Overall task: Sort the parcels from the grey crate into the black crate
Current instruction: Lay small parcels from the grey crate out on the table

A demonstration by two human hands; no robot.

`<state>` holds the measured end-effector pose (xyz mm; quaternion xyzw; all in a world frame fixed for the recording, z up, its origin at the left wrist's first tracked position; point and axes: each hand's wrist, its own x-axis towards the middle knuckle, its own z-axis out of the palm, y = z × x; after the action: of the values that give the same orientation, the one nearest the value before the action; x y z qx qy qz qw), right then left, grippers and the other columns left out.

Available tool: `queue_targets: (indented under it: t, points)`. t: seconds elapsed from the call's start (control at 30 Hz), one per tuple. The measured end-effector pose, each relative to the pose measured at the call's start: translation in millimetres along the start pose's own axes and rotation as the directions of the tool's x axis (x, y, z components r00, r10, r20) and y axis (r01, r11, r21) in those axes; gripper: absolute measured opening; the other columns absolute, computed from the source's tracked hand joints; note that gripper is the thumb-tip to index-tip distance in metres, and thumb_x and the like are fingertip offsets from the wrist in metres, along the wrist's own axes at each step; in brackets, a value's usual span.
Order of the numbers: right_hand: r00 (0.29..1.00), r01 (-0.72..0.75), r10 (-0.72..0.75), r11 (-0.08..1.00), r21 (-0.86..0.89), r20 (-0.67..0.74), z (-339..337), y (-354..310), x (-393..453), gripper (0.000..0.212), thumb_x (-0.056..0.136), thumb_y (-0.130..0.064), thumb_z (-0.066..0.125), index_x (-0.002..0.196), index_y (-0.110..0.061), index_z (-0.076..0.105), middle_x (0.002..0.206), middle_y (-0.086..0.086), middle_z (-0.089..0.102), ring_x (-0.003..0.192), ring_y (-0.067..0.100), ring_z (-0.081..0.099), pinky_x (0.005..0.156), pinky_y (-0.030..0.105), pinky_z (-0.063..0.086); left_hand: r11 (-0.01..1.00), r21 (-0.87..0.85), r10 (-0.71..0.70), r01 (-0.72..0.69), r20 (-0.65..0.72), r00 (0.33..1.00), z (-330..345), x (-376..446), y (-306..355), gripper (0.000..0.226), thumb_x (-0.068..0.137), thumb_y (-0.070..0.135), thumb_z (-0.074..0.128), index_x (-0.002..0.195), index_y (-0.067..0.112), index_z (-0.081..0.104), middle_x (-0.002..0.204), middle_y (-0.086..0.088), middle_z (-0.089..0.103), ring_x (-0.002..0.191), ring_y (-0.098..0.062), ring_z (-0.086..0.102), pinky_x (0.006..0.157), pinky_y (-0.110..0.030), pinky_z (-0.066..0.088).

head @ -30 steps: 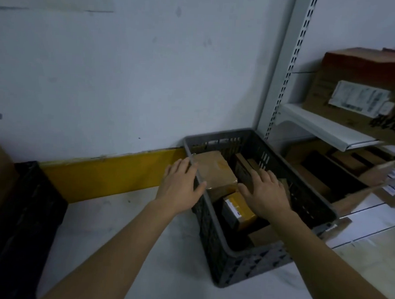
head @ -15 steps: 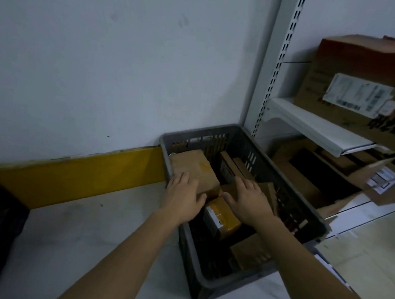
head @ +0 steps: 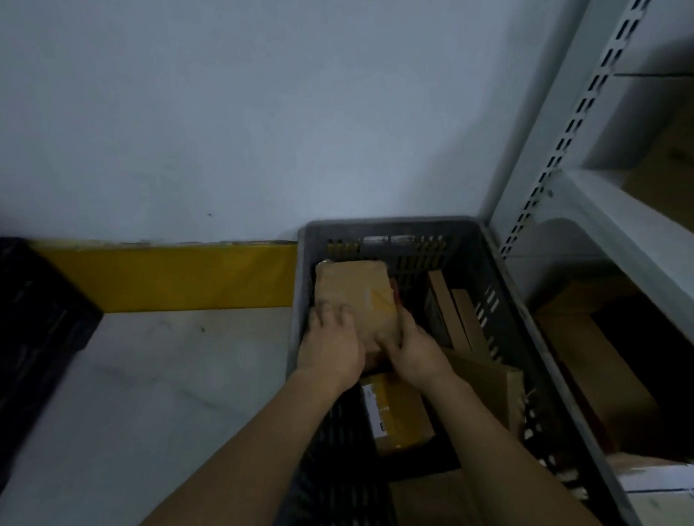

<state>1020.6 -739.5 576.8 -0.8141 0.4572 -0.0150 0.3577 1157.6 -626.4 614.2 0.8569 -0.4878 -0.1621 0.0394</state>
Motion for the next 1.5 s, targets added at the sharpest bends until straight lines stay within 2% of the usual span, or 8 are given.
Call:
queue_targets:
  t: [0.13,0.33,0.57,0.73,0.83,0.93,1.2,1.5]
  points:
    - [1.0,-0.017,0.017,0.999,0.047,-0.003,-13.0,15.9,8.3,0.079,0.11,-0.06,0.045,0.173,-0.025,0.013,0.165,0.01,0.048,0.145,0.035,0.051,0.112,0.045,0.047,0.938,-0.299,-0.164,0.177,0.07,0.984,16.6,10.9,-3.0,0.09,0.107,0.055,0.045,0.168,0.014,-0.006,0.172,-0.027,0.008,0.148,-0.045,0.037,0.115,-0.047,0.043]
    - [0.999,-0.027,0.016,0.966,0.259,0.042,-18.0,15.8,7.8,0.055,0.114,-0.046,0.044,0.165,-0.026,0.035,0.15,0.003,0.061,0.138,0.03,0.057,0.106,0.038,0.047,0.693,-0.683,-0.237,0.233,0.09,0.967,10.7,14.5,3.1,0.103,0.101,0.042,0.067,0.169,0.022,-0.007,0.155,-0.002,0.053,0.131,-0.025,0.058,0.107,-0.036,0.05]
    - [0.955,0.163,-0.009,0.849,0.502,-0.295,-76.4,-20.2,-7.2,0.051,0.103,-0.04,0.066,0.152,-0.035,0.055,0.138,-0.012,0.067,0.126,0.015,0.063,0.105,0.039,0.053,0.591,-0.801,-0.165,-0.09,-0.229,0.959,-60.1,-3.6,34.3,0.063,0.104,0.022,0.062,0.158,0.037,0.032,0.139,0.014,0.059,0.112,-0.002,0.061,0.088,-0.017,0.048]
    - [0.915,0.326,-0.134,0.8,0.503,-0.38,-98.6,-71.5,-28.2,0.047,0.103,-0.046,0.066,0.149,-0.042,0.058,0.136,-0.02,0.068,0.123,0.006,0.064,0.108,0.04,0.055,0.513,-0.825,-0.188,-0.236,-0.377,0.907,-118.6,-18.0,14.1,0.058,0.106,0.02,0.057,0.158,0.041,0.041,0.128,0.027,0.06,0.113,0.006,0.059,0.105,-0.031,0.051]
    - [0.904,0.401,-0.251,0.778,0.484,-0.345,-89.5,-114.4,-45.8,0.051,0.105,-0.04,0.066,0.154,-0.046,0.051,0.129,-0.032,0.064,0.116,-0.011,0.061,0.098,0.017,0.052,0.458,-0.847,-0.291,-0.271,-0.431,0.854,-144.3,-33.8,-19.1,0.053,0.109,0.02,0.052,0.158,0.04,0.045,0.128,0.028,0.061,0.113,0.008,0.059,0.101,-0.024,0.052]
    - [0.882,0.457,-0.34,0.787,0.414,-0.327,-64.9,-157.1,-55.1,0.057,0.106,-0.033,0.065,0.156,-0.05,0.043,0.124,-0.038,0.061,0.107,-0.017,0.061,0.086,0.004,0.047,0.468,-0.832,-0.354,-0.298,-0.485,0.8,-158.2,-47.0,-60.9,0.048,0.109,0.022,0.051,0.154,0.038,0.052,0.132,0.023,0.064,0.114,0.007,0.06,0.098,-0.021,0.053]
    - [0.877,0.468,-0.441,0.873,0.134,-0.192,50.8,-231.0,-58.9,0.084,0.106,-0.038,0.061,0.173,-0.029,0.012,0.128,-0.002,0.07,0.108,0.024,0.07,0.089,0.045,0.062,0.576,-0.816,-0.404,-0.058,-0.345,0.847,-107.7,-67.5,-219.7,0.067,0.101,0.045,0.06,0.163,0.034,0.037,0.157,0.009,0.054,0.139,-0.017,0.056,0.114,-0.048,0.05]
    - [0.98,0.198,-0.193,0.97,-0.141,0.051,198.0,-231.9,-51.2,0.094,0.11,-0.033,0.053,0.171,-0.017,-0.016,0.169,0.014,0.035,0.126,0.037,0.062,0.096,0.047,0.056,0.705,-0.701,-0.224,0.108,-0.075,0.972,-21.0,-90.3,-313.2,0.089,0.098,0.02,0.074,0.169,0.027,0.019,0.166,-0.001,0.04,0.148,-0.023,0.044,0.113,-0.034,0.044]
